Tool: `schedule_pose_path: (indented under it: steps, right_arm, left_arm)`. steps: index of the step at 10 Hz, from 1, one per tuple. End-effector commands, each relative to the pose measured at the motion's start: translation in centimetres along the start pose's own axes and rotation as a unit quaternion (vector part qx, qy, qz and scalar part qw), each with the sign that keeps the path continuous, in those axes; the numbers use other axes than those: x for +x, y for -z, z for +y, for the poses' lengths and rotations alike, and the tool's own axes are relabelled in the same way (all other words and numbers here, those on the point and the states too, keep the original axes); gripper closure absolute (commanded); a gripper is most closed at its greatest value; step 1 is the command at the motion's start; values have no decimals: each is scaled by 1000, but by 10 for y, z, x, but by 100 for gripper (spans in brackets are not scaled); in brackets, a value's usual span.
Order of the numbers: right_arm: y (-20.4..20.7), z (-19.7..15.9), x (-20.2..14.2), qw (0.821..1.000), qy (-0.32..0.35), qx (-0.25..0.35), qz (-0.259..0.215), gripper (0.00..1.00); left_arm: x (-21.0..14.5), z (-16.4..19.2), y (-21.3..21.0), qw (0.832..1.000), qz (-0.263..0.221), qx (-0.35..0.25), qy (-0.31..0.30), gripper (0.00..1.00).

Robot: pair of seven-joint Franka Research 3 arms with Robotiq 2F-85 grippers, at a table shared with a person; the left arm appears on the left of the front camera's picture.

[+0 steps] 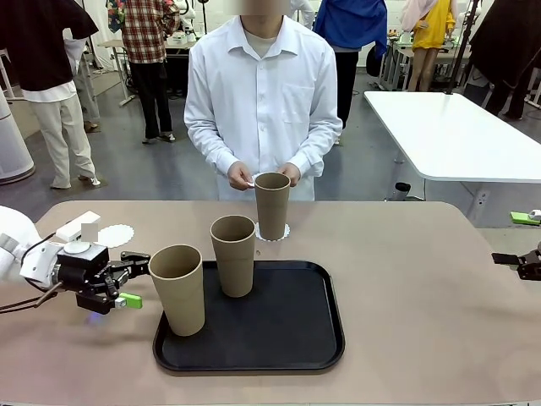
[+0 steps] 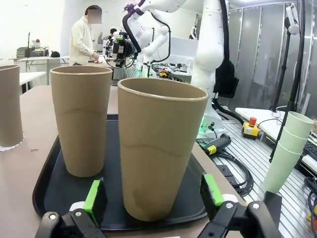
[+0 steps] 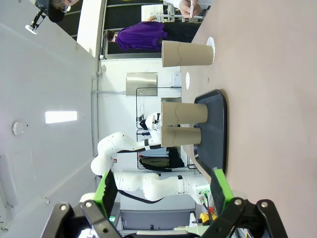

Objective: Place coasters on the table and set cups on them.
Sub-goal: Take one Reusable plastic cup from the Flat Tray and place it on a coaster set by the human.

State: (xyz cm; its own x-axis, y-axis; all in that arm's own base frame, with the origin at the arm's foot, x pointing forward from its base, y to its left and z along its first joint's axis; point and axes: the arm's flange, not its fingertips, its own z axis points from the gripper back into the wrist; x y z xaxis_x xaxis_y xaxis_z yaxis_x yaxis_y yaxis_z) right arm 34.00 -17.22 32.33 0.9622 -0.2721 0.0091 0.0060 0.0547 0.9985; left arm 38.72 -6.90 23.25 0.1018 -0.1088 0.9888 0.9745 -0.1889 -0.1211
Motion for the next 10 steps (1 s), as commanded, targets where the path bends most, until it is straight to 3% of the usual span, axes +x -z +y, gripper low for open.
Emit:
schedule_pose_path:
  steps: [1,10]
  right_arm:
    - [0,1,1,1000,2,0,-1,0]
    - [0,1,1,1000,2,0,-1,0]
  left_arm:
    - [-3,5,6,1000,7,-1,15,0]
    - [0,18,39,1000,21,-20,-3,0]
